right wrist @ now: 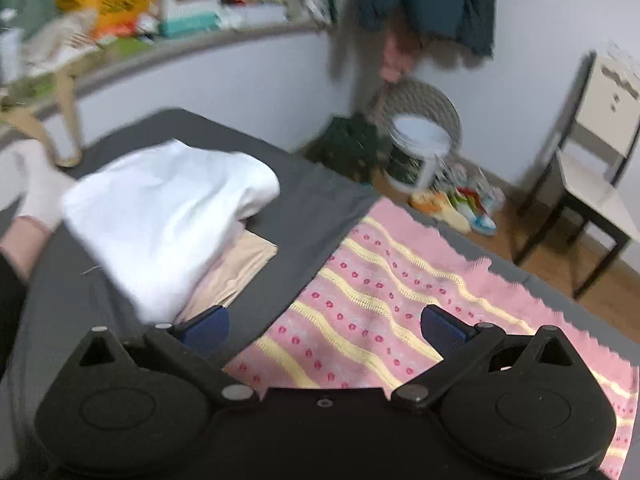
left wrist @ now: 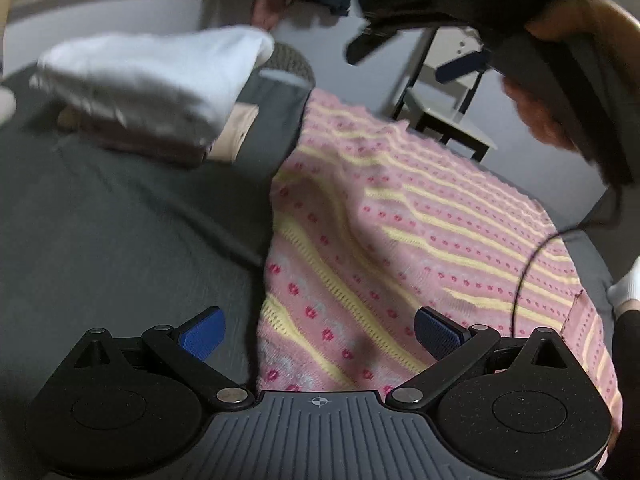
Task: Fold clothes
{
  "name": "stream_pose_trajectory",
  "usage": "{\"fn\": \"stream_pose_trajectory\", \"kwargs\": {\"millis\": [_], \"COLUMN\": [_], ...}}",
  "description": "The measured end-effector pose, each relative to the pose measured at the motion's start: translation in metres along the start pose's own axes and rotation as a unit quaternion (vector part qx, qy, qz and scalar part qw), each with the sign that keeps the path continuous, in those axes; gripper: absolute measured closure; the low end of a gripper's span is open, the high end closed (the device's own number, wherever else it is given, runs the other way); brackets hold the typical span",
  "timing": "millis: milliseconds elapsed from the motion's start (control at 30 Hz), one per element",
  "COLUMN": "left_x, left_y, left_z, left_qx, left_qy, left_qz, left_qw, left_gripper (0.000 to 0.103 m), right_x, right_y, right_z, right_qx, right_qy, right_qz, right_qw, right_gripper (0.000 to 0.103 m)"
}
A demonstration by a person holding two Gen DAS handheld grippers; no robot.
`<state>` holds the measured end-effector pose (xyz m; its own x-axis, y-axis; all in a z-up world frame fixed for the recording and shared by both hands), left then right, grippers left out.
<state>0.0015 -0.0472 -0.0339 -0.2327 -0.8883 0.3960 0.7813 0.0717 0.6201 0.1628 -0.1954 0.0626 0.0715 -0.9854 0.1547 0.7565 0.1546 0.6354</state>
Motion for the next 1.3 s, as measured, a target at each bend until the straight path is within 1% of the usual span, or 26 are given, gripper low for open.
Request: {"fn": "stream_pose_trajectory", "kwargs": {"millis": [100, 200, 333, 400, 467, 500, 567, 633, 667, 733, 767, 833, 900, 933, 967, 1100, 1167, 1200, 1267, 1300], "left_x": [-0.002, -0.003, -0.008, -0.008, -0.009, -0.01, -0.011, -0.012, -0.013, -0.017, -0.019, -0.021, -0.022, -0.023, -0.023, -0.024, -0.024, -0.024, -0.024, -0.024], "left_y": [-0.004, -0.006, -0.004, -0.004, -0.004, -0.003, -0.003, -0.003, -0.004, -0.004, -0.003, -0.001, 0.0, 0.0, 0.0, 0.0, 0.0, 0.0, 0.001, 0.001], "left_z": [-0.007, -0.005, -0.008, -0.008, -0.008, -0.009, -0.009, -0.009, -0.01, -0.008, -0.008, -0.012, -0.011, -0.01, -0.01, -0.009, -0.008, -0.008, -0.007, -0.007], "left_qx": [-0.017, -0.008, -0.01, -0.009, -0.008, -0.007, -0.006, -0.003, -0.002, 0.0, 0.001, 0.004, 0.005, 0.006, 0.007, 0.005, 0.006, 0.005, 0.008, 0.009], "left_qy": [-0.02, -0.044, -0.059, -0.06, -0.058, -0.055, -0.047, -0.038, -0.035, -0.026, -0.022, -0.013, -0.004, -0.002, -0.002, 0.0, -0.001, -0.003, -0.007, -0.008], "left_qz": [0.021, 0.043, 0.074, 0.077, 0.079, 0.077, 0.076, 0.076, 0.076, 0.077, 0.077, 0.076, 0.075, 0.076, 0.078, 0.082, 0.082, 0.082, 0.086, 0.084], "left_qw": [0.9994, 0.9981, 0.9954, 0.9952, 0.9952, 0.9955, 0.996, 0.9964, 0.9965, 0.9967, 0.9968, 0.997, 0.9972, 0.9971, 0.9969, 0.9966, 0.9966, 0.9966, 0.9962, 0.9964], "left_gripper": [0.001, 0.001, 0.001, 0.003, 0.009, 0.012, 0.018, 0.027, 0.03, 0.041, 0.043, 0.056, 0.063, 0.07, 0.072, 0.082, 0.092, 0.096, 0.098, 0.099], "right_x": [-0.001, -0.003, -0.007, -0.014, -0.02, -0.024, -0.031, -0.037, -0.04, -0.043, -0.045, -0.046, -0.046, -0.046, -0.047, -0.046, -0.046, -0.045, -0.043, -0.042], "right_y": [0.014, 0.028, 0.039, 0.042, 0.044, 0.044, 0.043, 0.042, 0.041, 0.04, 0.039, 0.036, 0.037, 0.038, 0.039, 0.039, 0.039, 0.039, 0.037, 0.036], "right_z": [-0.035, -0.069, -0.099, -0.111, -0.121, -0.124, -0.131, -0.137, -0.141, -0.147, -0.151, -0.156, -0.158, -0.157, -0.157, -0.158, -0.158, -0.159, -0.16, -0.161], "right_qx": [-0.037, -0.074, -0.101, -0.117, -0.131, -0.138, -0.145, -0.152, -0.156, -0.161, -0.167, -0.174, -0.171, -0.17, -0.17, -0.181, -0.183, -0.183, -0.188, -0.19], "right_qy": [-0.027, -0.054, -0.055, -0.073, -0.089, -0.095, -0.105, -0.117, -0.123, -0.128, -0.131, -0.136, -0.14, -0.143, -0.147, -0.167, -0.172, -0.176, -0.183, -0.183], "right_qz": [-0.026, -0.052, -0.063, -0.046, -0.028, -0.02, -0.007, 0.005, 0.011, 0.021, 0.024, 0.025, 0.017, 0.017, 0.016, 0.025, 0.029, 0.029, 0.03, 0.03], "right_qw": [0.999, 0.994, 0.991, 0.989, 0.987, 0.986, 0.984, 0.982, 0.98, 0.978, 0.977, 0.975, 0.975, 0.975, 0.974, 0.969, 0.967, 0.967, 0.965, 0.964], "right_gripper": [0.0, 0.0, 0.001, 0.008, 0.016, 0.017, 0.024, 0.031, 0.033, 0.037, 0.039, 0.044, 0.045, 0.05, 0.057, 0.065, 0.075, 0.078, 0.089, 0.089]}}
Point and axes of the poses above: each gripper's, at about its wrist camera, not at the fingertips, and z roughly against the way its jaws point, x to its right, y to its top, the point moved 6 cm from there along -z, roughly the way its jaws point, and after that the axes turned 6 degrees about z, right-handed, at the moved point
